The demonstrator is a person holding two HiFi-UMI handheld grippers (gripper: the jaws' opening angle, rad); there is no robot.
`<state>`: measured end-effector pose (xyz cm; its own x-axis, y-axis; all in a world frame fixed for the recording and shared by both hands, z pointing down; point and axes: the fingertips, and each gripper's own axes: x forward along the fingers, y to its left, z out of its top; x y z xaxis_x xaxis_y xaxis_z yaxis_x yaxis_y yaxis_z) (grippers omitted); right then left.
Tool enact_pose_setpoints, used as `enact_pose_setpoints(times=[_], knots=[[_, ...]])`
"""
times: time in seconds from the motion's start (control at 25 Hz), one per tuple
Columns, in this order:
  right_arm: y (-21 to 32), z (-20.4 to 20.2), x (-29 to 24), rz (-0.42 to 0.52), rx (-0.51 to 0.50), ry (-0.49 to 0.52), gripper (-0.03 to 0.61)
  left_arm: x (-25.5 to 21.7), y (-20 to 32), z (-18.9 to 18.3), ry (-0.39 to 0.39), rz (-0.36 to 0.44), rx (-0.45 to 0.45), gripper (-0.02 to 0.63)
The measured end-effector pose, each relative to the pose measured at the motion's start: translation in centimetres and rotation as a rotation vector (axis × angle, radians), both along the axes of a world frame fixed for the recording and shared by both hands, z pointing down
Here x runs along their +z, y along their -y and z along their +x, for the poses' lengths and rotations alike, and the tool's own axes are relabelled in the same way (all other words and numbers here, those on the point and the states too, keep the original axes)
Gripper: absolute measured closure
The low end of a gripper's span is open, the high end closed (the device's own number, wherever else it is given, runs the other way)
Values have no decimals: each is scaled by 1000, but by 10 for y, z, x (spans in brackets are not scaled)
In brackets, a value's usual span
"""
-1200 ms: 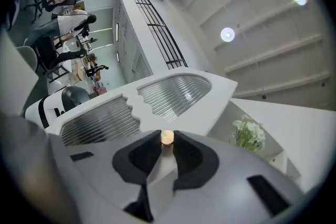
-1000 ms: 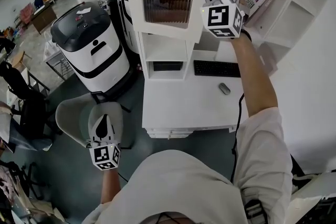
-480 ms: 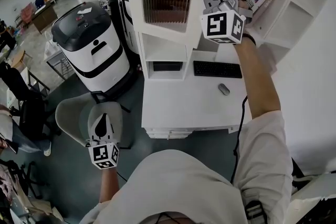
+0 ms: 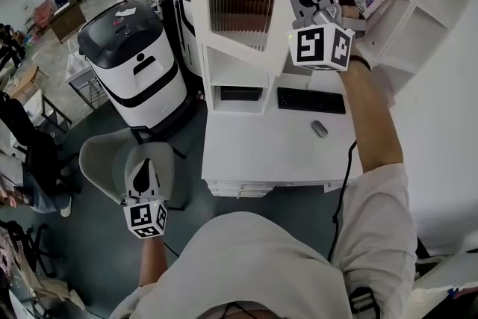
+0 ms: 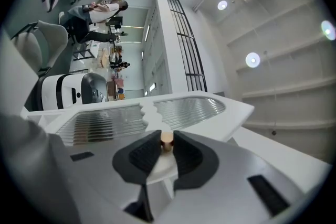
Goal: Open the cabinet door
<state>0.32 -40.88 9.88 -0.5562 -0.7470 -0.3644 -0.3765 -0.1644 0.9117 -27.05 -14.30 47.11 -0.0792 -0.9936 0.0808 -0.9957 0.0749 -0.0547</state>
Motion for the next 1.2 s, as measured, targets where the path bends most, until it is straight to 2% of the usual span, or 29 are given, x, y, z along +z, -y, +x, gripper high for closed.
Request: enact_pose_setpoints(times=[0.36,0.96,1.2], knots=[[-26,-20,1,-2,8,-54,505,0,-13,-5,-7,7,-5,615],[-67,-50,2,-18,84,-172,505,-1,-32,0,-14,10,-11,615],[-85,-72,4,19,158,-232,505,-1,-41,-7,-17,14,-16,615]])
